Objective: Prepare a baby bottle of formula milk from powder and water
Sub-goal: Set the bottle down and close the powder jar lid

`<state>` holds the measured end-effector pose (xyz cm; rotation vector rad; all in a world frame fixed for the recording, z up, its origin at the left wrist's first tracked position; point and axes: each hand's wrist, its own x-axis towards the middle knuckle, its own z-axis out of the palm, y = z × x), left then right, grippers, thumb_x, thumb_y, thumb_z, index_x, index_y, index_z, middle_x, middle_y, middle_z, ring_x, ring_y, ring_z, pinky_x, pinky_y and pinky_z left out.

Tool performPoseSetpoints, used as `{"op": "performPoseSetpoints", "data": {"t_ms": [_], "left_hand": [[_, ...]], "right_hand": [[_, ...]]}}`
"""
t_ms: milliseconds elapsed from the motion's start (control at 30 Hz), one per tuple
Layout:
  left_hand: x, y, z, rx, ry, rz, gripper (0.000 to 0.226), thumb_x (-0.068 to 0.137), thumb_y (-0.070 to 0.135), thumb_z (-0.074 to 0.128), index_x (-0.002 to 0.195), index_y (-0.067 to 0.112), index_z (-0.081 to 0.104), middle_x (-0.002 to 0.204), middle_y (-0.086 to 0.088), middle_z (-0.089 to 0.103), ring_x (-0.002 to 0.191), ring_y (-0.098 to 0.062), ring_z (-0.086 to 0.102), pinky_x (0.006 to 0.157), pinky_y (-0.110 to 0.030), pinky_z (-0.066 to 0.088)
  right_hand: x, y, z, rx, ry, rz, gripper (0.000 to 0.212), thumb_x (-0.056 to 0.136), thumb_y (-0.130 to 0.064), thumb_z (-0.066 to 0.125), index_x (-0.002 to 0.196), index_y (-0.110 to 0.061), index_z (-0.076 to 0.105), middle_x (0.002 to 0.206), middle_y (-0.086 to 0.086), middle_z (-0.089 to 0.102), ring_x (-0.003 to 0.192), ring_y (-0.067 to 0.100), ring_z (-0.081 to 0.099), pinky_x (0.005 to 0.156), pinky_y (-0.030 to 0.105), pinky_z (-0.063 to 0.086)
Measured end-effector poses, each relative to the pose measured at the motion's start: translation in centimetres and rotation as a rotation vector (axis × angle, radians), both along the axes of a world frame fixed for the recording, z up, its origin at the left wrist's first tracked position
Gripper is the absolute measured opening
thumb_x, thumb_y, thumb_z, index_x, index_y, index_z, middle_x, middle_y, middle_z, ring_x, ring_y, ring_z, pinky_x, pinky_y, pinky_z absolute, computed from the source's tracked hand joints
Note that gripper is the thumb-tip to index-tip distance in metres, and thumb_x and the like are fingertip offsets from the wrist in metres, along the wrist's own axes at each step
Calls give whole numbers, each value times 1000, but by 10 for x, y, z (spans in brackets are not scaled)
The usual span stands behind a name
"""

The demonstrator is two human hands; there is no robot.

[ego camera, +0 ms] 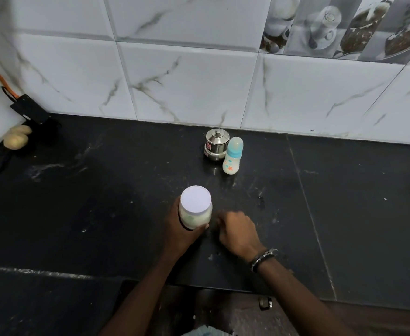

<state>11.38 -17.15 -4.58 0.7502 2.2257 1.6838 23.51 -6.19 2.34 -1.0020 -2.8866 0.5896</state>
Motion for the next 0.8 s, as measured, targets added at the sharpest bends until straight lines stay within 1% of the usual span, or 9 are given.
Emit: {"op": "performPoseSetpoints", "data": {"t_ms": [67, 133, 200, 300, 467, 600, 733, 800], "left_hand": [[-1, 2, -1, 9, 16, 18, 100, 51, 13, 98, 138, 5, 49, 138, -9, 56, 127, -22, 54, 105, -46, 45], [-4, 5, -1, 20, 27, 24, 98, 51, 14, 97, 137, 5, 50, 137, -9, 57, 126, -22, 55, 104, -46, 46], [-10, 12, 0, 29, 22, 24, 97, 53, 14, 97, 137, 6, 50, 137, -8, 58, 126, -21, 55, 104, -45, 47], [-27, 28, 1, 29, 11, 23, 96, 54, 17, 96, 138, 11, 50, 135, -3, 59, 123, -14, 56, 102, -40, 49], [-57, 63, 3, 6, 20, -21, 98, 56, 22, 95, 140, 17, 46, 137, -1, 57, 123, -16, 55, 103, -40, 49], [-75, 90, 5, -21, 22, -31, 99, 55, 22, 95, 140, 16, 45, 137, -3, 58, 122, -20, 55, 100, -34, 48], [-89, 107, 5, -37, 37, -40, 101, 56, 22, 96, 142, 12, 44, 139, -6, 57, 125, -23, 54, 104, -42, 47], [-92, 113, 6, -41, 49, -45, 101, 56, 21, 95, 142, 11, 44, 140, -7, 56, 126, -24, 53, 105, -43, 46]], "right_hand": [[8, -4, -12, 40, -157, 90, 20, 86, -19, 52, 101, -14, 65, 106, 15, 70, 100, 39, 64, 77, 41, 49], [9, -9, -21, 85, -188, 141, 23, 88, -14, 50, 105, -12, 65, 116, 12, 66, 104, 35, 63, 82, 41, 49], [7, -13, -28, 135, -183, 156, 24, 92, -10, 45, 107, -9, 64, 119, 13, 63, 106, 34, 62, 82, 41, 49], [3, -15, -32, 166, -182, 149, 26, 94, -7, 40, 106, -4, 63, 116, 17, 63, 104, 37, 61, 81, 43, 49], [3, -10, -31, 136, -141, 139, 24, 94, -7, 43, 108, -2, 62, 112, 19, 65, 100, 40, 63, 80, 45, 50], [3, -5, -31, 129, -143, 149, 23, 94, -10, 44, 106, -3, 63, 110, 18, 67, 97, 40, 64, 79, 44, 50], [0, -3, -30, 147, -154, 179, 22, 92, -9, 46, 100, -1, 65, 104, 20, 68, 92, 41, 65, 74, 44, 51], [-2, -3, -29, 152, -165, 192, 22, 91, -9, 47, 98, -1, 66, 103, 21, 68, 90, 42, 65, 74, 44, 52]]}}
